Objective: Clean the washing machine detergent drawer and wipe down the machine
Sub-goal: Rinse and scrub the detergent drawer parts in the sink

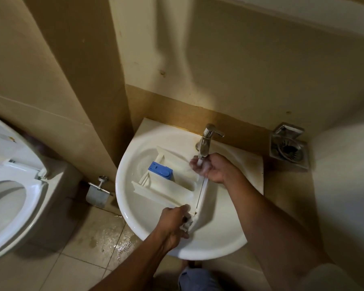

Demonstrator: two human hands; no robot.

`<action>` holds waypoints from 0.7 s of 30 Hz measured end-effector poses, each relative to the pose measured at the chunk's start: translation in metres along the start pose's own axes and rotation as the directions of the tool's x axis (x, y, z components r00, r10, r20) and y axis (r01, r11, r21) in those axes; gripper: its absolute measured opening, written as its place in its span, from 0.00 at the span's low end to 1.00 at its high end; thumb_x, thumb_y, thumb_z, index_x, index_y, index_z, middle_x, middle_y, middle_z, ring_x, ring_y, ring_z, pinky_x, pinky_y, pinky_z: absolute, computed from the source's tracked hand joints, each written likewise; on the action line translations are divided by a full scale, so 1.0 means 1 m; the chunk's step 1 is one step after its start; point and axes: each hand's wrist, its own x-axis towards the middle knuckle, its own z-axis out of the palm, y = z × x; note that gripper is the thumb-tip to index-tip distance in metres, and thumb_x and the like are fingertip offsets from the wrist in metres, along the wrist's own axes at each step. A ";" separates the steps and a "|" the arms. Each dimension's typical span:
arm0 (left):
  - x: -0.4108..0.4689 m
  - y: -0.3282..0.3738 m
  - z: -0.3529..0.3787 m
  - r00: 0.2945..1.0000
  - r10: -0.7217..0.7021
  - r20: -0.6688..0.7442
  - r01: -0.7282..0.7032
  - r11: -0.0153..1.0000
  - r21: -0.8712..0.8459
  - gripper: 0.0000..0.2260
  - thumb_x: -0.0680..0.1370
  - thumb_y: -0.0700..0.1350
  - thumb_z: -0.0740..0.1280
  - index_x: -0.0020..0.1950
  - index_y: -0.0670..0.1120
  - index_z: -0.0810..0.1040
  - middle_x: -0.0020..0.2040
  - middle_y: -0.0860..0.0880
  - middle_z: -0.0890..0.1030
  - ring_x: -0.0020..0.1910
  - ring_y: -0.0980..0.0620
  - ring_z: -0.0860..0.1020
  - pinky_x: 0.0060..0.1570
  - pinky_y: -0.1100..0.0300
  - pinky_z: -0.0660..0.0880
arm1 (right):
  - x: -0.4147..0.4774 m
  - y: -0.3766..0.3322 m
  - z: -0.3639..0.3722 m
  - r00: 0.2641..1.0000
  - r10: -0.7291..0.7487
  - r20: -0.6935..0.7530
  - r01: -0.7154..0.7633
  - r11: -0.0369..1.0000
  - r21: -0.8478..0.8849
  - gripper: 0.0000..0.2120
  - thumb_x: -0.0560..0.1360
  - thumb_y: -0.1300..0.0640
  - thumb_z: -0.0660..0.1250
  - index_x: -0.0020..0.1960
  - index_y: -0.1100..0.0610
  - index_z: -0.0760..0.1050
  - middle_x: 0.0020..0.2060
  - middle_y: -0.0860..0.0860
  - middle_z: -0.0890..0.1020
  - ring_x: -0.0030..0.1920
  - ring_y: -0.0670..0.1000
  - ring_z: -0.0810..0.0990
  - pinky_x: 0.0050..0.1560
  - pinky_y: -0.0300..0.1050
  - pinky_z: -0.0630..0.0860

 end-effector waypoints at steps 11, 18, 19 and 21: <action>0.000 -0.002 0.000 0.999 0.026 -0.021 -0.025 0.999 0.041 0.09 0.78 0.43 0.71 0.44 0.37 0.78 0.42 0.39 0.80 0.41 0.42 0.78 0.43 0.44 0.74 | -0.018 0.011 0.006 0.998 0.013 -0.056 -0.057 0.289 -0.956 0.13 0.77 0.69 0.64 0.60 0.67 0.79 0.52 0.60 0.83 0.50 0.55 0.81 0.54 0.48 0.78; 0.001 -0.001 0.002 0.999 0.023 -0.034 -0.022 0.999 0.032 0.09 0.77 0.43 0.71 0.47 0.36 0.80 0.43 0.39 0.80 0.40 0.44 0.78 0.40 0.46 0.74 | -0.015 0.031 0.014 0.958 -0.202 -0.204 0.047 0.812 -0.582 0.10 0.77 0.76 0.56 0.44 0.66 0.72 0.37 0.60 0.75 0.36 0.54 0.77 0.37 0.43 0.79; 0.001 -0.002 0.002 0.999 0.020 -0.033 -0.019 0.999 0.026 0.09 0.77 0.42 0.71 0.48 0.36 0.79 0.43 0.39 0.80 0.40 0.43 0.78 0.39 0.46 0.74 | -0.014 0.029 0.012 0.953 -0.206 -0.221 0.093 0.895 -0.435 0.10 0.76 0.77 0.55 0.45 0.67 0.72 0.39 0.61 0.74 0.37 0.55 0.77 0.42 0.44 0.80; 0.003 -0.004 0.004 1.000 0.001 -0.022 -0.001 1.000 0.003 0.09 0.77 0.42 0.70 0.49 0.36 0.78 0.46 0.38 0.80 0.42 0.42 0.78 0.39 0.46 0.76 | -0.013 0.025 0.013 0.955 -0.183 -0.231 0.147 0.975 -0.168 0.12 0.76 0.77 0.52 0.50 0.68 0.72 0.44 0.63 0.74 0.40 0.56 0.76 0.47 0.47 0.79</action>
